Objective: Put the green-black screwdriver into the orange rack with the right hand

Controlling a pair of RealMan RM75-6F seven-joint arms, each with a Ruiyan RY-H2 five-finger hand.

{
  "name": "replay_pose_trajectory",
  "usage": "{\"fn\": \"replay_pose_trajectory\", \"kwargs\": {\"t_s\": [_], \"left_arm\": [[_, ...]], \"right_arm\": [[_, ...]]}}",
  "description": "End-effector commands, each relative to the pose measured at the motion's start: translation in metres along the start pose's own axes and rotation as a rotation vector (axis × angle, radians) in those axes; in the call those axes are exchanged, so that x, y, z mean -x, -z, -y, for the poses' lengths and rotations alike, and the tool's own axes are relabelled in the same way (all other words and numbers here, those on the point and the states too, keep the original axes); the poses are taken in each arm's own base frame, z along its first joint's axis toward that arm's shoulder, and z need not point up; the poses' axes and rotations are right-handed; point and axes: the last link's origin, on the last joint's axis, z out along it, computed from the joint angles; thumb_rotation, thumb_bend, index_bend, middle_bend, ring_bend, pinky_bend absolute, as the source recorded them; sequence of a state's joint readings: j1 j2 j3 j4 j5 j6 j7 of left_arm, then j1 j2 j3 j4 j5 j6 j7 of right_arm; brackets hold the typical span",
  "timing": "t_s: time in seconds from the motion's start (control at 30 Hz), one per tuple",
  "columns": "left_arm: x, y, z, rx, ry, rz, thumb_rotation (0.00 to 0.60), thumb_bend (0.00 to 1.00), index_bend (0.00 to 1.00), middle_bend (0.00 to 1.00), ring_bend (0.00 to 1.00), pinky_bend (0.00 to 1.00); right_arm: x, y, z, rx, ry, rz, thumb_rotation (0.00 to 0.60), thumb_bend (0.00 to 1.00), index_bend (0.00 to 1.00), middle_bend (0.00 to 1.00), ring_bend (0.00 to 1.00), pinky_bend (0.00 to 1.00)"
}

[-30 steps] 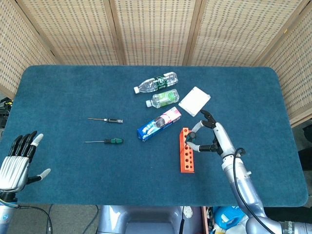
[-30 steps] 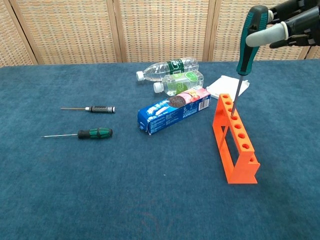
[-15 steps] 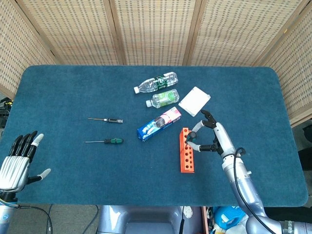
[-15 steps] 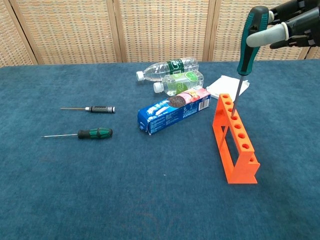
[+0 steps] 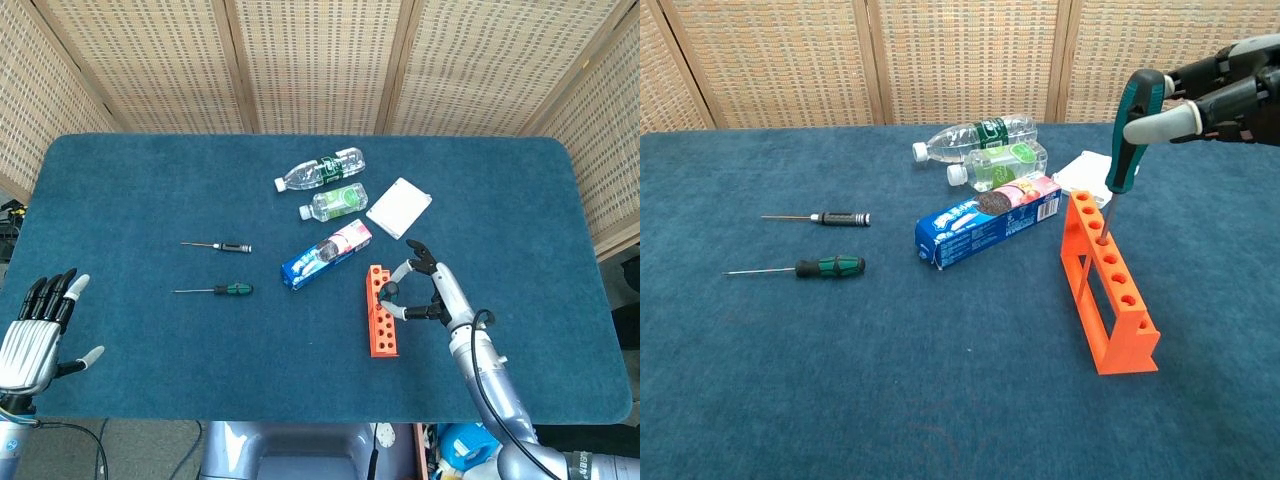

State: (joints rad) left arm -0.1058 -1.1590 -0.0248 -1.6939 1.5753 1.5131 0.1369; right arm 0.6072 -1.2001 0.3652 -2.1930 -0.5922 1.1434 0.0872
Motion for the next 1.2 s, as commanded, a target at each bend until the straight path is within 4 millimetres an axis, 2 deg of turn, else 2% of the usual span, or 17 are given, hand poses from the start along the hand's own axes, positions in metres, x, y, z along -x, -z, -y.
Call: {"fn": "replay_pose_trajectory", "kwargs": {"t_s": [0.03,0.47,0.73,1.2], "left_arm": [[0.000,0.000,0.000,0.000,0.000,0.000,0.600,0.00,0.00,0.00,0.00,0.00],[0.001,0.000,0.000,0.000,-0.002,0.005,0.600,0.00,0.00,0.00,0.00,0.00],[0.002,0.000,0.000,0.002,-0.002,0.007,0.600,0.00,0.00,0.00,0.00,0.00],[0.002,0.000,0.000,0.000,0.000,0.006,0.600,0.00,0.00,0.00,0.00,0.00]], "right_arm": [[0.004,-0.001,-0.006,0.007,-0.007,0.010,0.600,0.19,0.69,0.04,0.00,0.00],[0.023,-0.010,-0.035,0.024,-0.064,0.065,0.600,0.19,0.69,0.04,0.00,0.00],[0.028,-0.013,-0.045,0.032,-0.066,0.079,0.600,0.19,0.68,0.04,0.00,0.00],[0.029,-0.011,-0.044,0.009,-0.059,0.101,0.600,0.19,0.35,0.00,0.00,0.00]]}}
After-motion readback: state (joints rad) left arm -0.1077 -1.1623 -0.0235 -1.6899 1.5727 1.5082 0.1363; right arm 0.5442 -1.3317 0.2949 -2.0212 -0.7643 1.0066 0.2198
